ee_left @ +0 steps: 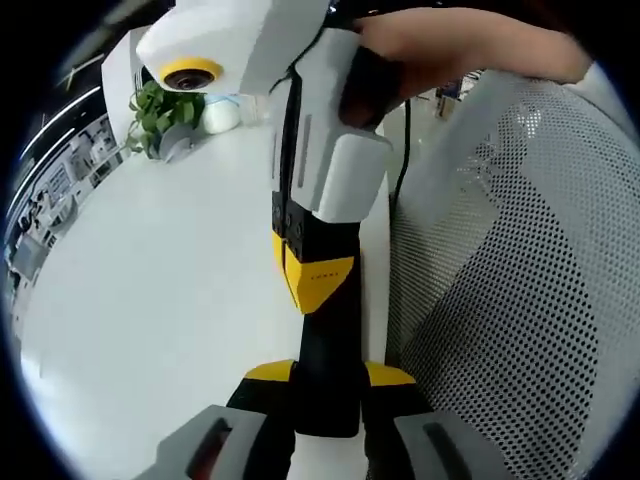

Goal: Press the specified remote control buttons in sequence, fully releasing each button before pressing the next.

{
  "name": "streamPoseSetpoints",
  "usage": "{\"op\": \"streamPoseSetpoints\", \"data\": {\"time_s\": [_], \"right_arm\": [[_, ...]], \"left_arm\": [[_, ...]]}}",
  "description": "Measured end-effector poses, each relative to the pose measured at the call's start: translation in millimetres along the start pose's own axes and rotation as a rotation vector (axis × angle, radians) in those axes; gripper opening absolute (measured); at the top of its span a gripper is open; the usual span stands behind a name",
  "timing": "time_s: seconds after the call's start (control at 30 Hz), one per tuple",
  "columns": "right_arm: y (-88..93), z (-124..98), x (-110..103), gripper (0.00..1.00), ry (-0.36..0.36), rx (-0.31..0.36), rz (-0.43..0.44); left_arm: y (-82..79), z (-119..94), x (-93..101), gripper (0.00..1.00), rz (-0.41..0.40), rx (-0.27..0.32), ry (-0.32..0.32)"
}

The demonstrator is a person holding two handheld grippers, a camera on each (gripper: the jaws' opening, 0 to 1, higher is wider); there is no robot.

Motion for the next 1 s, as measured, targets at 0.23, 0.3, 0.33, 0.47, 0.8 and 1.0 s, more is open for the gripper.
{"op": "streamPoseSetpoints", "data": {"time_s": [0.23, 0.3, 0.33, 0.47, 0.8, 1.0], "right_arm": [[3.0, -0.9, 1.6, 0.0, 0.008, 0.006, 0.0], [2.9, -0.1, 0.9, 0.0, 0.018, 0.006, -0.014], [2.9, 0.1, 0.9, 0.0, 0.022, 0.006, -0.022], [2.5, 1.1, 1.1, 0.0, 0.041, 0.014, -0.081], [1.3, 1.2, 3.0, 0.0, 0.034, 0.028, -0.023], [1.2, 1.5, 2.7, 0.0, 0.038, 0.019, -0.034]], "left_arm": [[0.0, 0.2, 0.1, 0.24, -0.004, 0.006, -0.003], [0.2, 0.4, 0.0, 0.24, -0.006, 0.008, -0.004], [0.1, 0.2, 0.0, 0.24, -0.006, 0.008, -0.004], [0.1, 0.4, -0.1, 0.24, -0.004, 0.01, -0.004], [-0.3, 0.7, -0.2, 0.24, -0.008, 0.018, -0.006], [-0.3, 0.6, -0.3, 0.24, -0.009, 0.02, -0.005]]}}
Point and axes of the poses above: the point that each gripper's makers call its tool centre point, and the gripper's own axes: z roughly forward along the fingers, x roughly to its right, y roughly out of its underside, the point moved 2 cm from there along -z, roughly backward along the fingers, and after that the axes turned 3 degrees about z, right-handed, at the moved point
